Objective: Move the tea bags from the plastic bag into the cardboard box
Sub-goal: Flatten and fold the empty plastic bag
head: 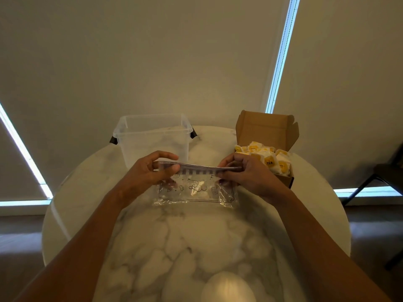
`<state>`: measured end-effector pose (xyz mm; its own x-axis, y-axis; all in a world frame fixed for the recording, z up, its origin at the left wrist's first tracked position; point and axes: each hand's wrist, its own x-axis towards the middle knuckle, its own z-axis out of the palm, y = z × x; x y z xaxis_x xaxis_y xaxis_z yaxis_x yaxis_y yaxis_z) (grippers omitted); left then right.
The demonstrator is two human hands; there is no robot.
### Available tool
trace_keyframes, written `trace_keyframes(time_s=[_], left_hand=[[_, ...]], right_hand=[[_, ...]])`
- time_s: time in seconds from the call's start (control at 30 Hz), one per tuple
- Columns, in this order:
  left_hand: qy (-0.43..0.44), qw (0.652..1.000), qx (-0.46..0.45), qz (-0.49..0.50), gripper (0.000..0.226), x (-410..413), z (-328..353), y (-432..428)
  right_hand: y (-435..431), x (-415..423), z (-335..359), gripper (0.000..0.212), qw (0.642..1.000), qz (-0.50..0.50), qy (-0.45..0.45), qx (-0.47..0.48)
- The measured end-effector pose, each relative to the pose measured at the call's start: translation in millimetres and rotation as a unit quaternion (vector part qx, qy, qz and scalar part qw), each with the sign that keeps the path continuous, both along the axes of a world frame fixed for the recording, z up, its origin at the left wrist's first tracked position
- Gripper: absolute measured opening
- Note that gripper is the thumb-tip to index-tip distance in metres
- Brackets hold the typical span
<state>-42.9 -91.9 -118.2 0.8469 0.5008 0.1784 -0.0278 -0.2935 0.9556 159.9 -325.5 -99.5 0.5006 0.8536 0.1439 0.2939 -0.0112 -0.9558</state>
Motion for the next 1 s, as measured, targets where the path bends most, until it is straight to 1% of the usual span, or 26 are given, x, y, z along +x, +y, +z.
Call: trace_keyframes(time_s=[0.07,0.13,0.27,0.3,0.4,0.43,0.47,0.53,0.63,0.73,0.77,0.8,0.83,0.9,0.93,1.0], left_hand=[[0.001,0.999,-0.002,-0.036,0.042,-2.0,-0.7,1.4],[-0.009,0.998,0.014,-0.055,0.038,-1.9,-3.1,1.4],[-0.049,0.998,0.025,-0.035,0.023,-1.4,-3.8,2.9],[-0.057,0.998,0.021,-0.034,0.024,-1.1,-4.1,4.6],[-0.066,0.997,-0.011,-0.031,0.035,0.6,-3.3,5.0],[-0.066,0.997,-0.027,-0.03,0.034,1.0,-2.7,3.4],[-0.064,0.997,-0.04,-0.029,0.032,1.2,-1.7,2.1],[-0.055,0.996,-0.054,-0.04,0.03,0.8,-1.2,0.9],[-0.039,0.992,-0.081,-0.09,0.031,-0.3,-1.8,3.2],[-0.025,0.979,-0.123,-0.161,0.052,-1.8,-2.4,7.9],[-0.018,0.975,-0.128,-0.179,0.055,-2.1,-2.1,8.1],[-0.014,0.974,-0.127,-0.186,0.053,-1.8,-1.4,7.2],[-0.013,0.977,-0.117,-0.179,0.047,-1.3,-1.2,5.5],[-0.011,0.989,-0.072,-0.128,0.035,0.7,-3.5,3.4],[-0.009,0.994,-0.049,-0.099,0.034,1.9,-5.5,3.6],[-0.011,0.998,-0.032,-0.06,0.033,3.1,-7.5,4.7]], right_hand=[[1.0,0.3,-0.3,0.021,1.0,0.0,0.0,0.0],[1.9,0.4,-0.5,0.021,1.0,0.007,0.004,0.001],[1.4,2.6,-0.4,0.021,0.998,0.051,0.021,-0.017],[1.0,3.4,-0.4,0.023,0.997,0.066,0.032,-0.02],[0.6,3.6,1.0,0.026,0.991,0.088,0.104,-0.013],[0.8,3.0,1.6,0.026,0.989,0.088,0.118,-0.007],[1.5,2.3,1.6,0.025,0.99,0.083,0.117,-0.001],[2.6,1.0,-0.5,0.025,0.995,0.064,0.079,0.006],[3.6,1.1,-4.1,0.028,0.998,0.044,0.032,0.008],[3.8,3.4,-5.0,0.028,1.0,0.017,0.004,0.009],[3.9,4.2,-5.0,0.028,1.0,0.004,-0.006,0.008],[3.9,5.0,-5.3,0.028,1.0,-0.005,-0.012,0.009],[3.5,5.0,-5.3,0.03,1.0,-0.011,-0.014,0.013],[2.8,4.9,-4.2,0.036,0.999,-0.019,-0.012,0.023],[2.5,5.3,-3.8,0.039,0.999,-0.022,-0.005,0.024],[2.1,6.1,-3.5,0.041,0.999,-0.022,0.018,0.029]])
